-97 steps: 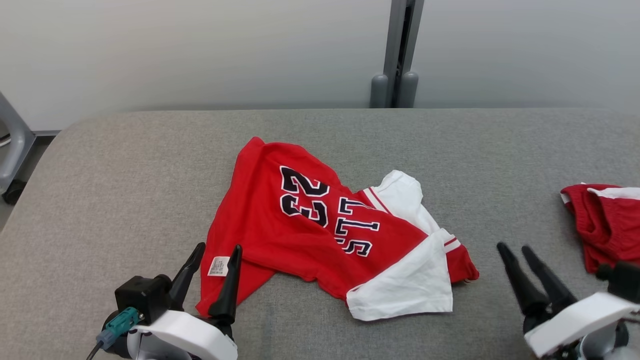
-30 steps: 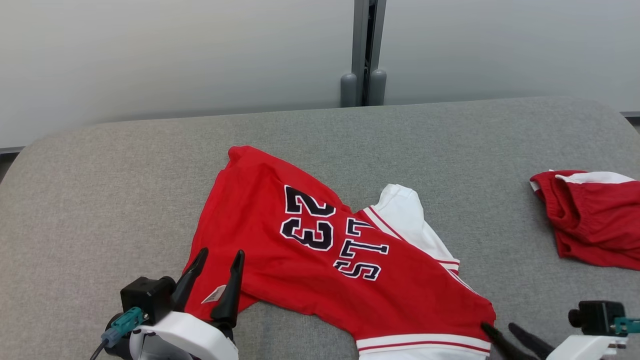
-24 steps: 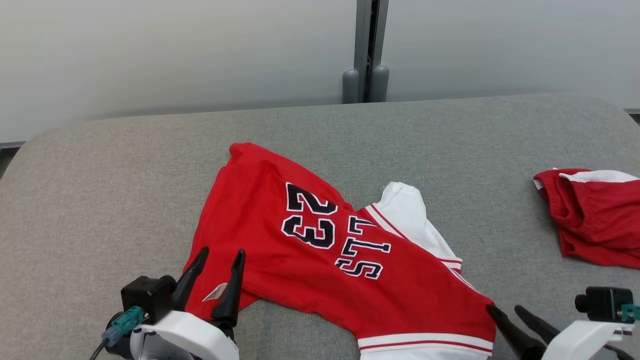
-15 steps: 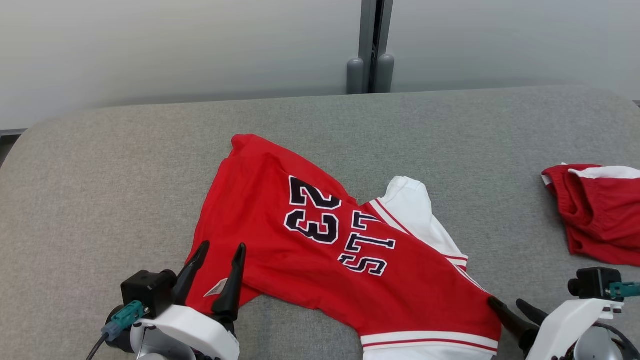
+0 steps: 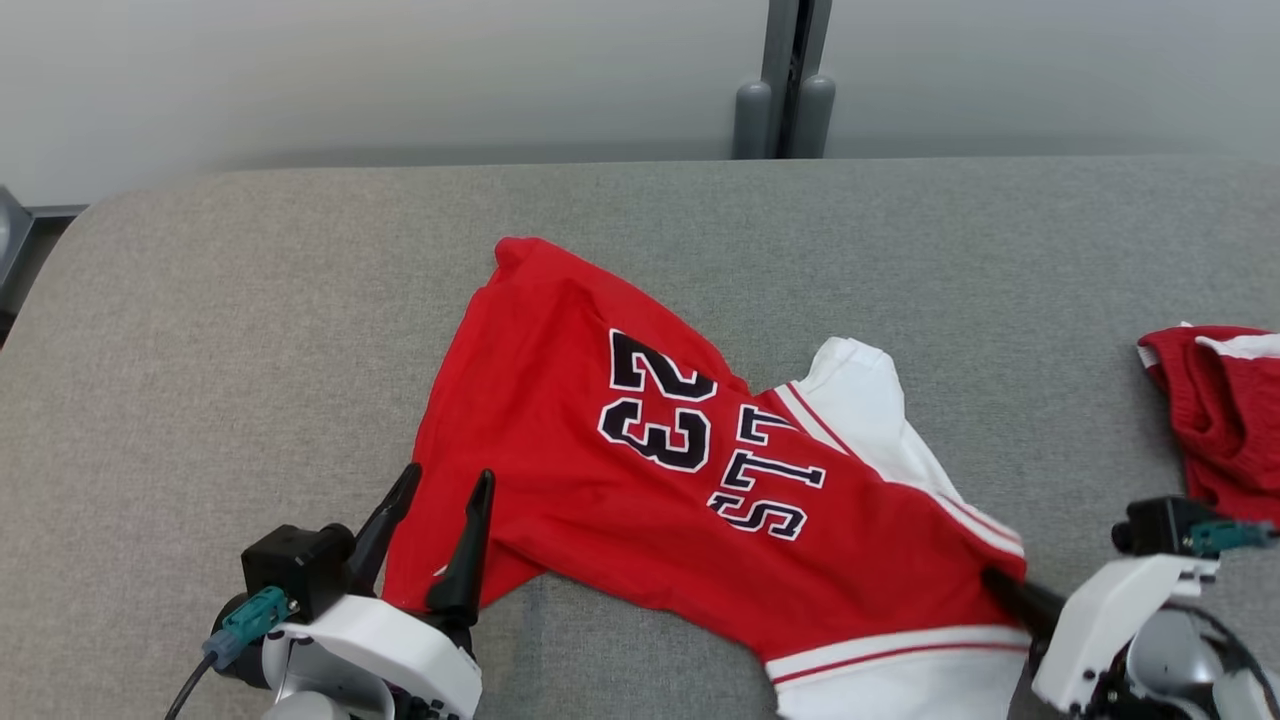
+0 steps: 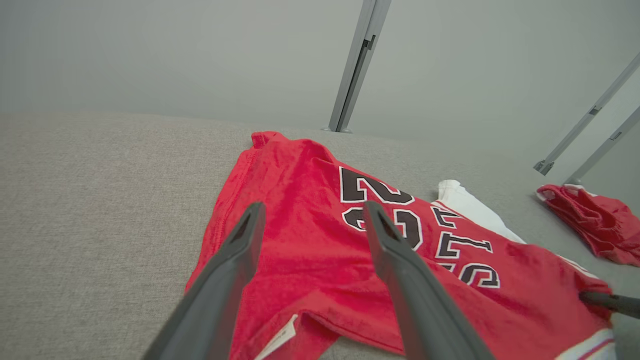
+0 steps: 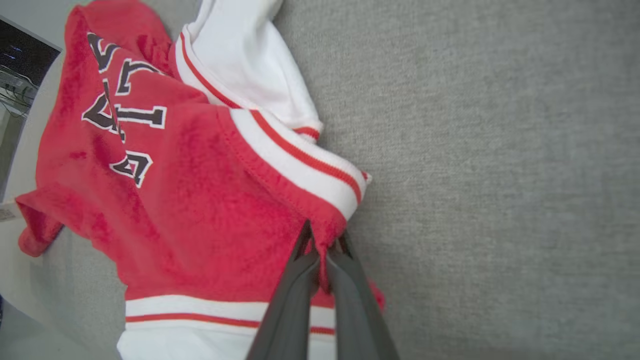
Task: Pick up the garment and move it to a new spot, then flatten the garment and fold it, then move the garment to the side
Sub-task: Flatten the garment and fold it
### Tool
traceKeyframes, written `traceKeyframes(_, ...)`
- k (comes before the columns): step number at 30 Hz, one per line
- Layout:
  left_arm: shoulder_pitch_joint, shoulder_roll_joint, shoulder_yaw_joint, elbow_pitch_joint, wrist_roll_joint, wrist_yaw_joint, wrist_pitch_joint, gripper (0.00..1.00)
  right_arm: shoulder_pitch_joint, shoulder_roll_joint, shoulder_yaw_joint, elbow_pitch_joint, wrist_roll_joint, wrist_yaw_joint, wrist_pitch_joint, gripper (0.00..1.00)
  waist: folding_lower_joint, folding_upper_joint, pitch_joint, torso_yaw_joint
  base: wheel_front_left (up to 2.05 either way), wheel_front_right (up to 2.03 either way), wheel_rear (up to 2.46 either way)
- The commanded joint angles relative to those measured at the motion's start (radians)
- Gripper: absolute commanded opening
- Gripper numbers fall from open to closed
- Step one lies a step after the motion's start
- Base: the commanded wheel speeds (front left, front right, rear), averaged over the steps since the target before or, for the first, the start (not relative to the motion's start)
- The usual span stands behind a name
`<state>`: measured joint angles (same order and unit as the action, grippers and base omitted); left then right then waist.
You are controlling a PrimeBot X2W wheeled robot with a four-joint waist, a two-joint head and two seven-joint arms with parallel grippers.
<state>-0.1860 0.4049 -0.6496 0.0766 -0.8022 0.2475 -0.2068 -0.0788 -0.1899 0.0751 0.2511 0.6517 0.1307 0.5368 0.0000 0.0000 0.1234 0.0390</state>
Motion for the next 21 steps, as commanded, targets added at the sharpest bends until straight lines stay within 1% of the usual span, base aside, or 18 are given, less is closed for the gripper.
traceKeyframes(1,-0.019,0.003,0.002,-0.002,0.006,0.0,-0.005,1.0,-0.04,-0.014,0.003,0.0,0.013,0.0,-0.023,0.0,0.0,0.0,0.014,0.01,0.0,0.0,0.0)
traceKeyframes(7,-0.046,0.0,-0.002,-0.008,0.014,-0.006,-0.002,1.0,-0.179,-0.05,0.025,0.047,0.037,0.0,-0.056,0.0,0.0,0.0,0.072,0.041,0.0,0.0,0.0)
traceKeyframes(12,-0.074,-0.001,-0.002,-0.013,0.025,-0.007,-0.003,1.0,-0.318,-0.087,0.04,0.123,0.067,0.0,-0.069,0.0,0.0,0.0,0.129,0.077,0.0,0.0,0.0)
traceKeyframes(16,-0.09,-0.006,-0.003,-0.012,0.032,-0.01,-0.008,1.0,-0.412,-0.124,0.046,0.198,0.085,0.0,-0.103,0.0,0.0,0.0,0.163,0.102,0.0,0.0,0.0)
traceKeyframes(19,-0.096,-0.01,-0.002,-0.006,0.033,-0.013,-0.013,1.0,-0.457,-0.141,0.064,0.257,0.1,0.0,-0.132,0.0,0.0,0.0,0.17,0.112,0.0,0.0,0.0)
traceKeyframes(21,-0.096,-0.011,-0.001,-0.005,0.033,-0.013,-0.013,1.0,-0.467,-0.146,0.073,0.275,0.105,0.0,-0.14,0.0,0.0,0.0,0.168,0.114,0.0,0.0,0.0)
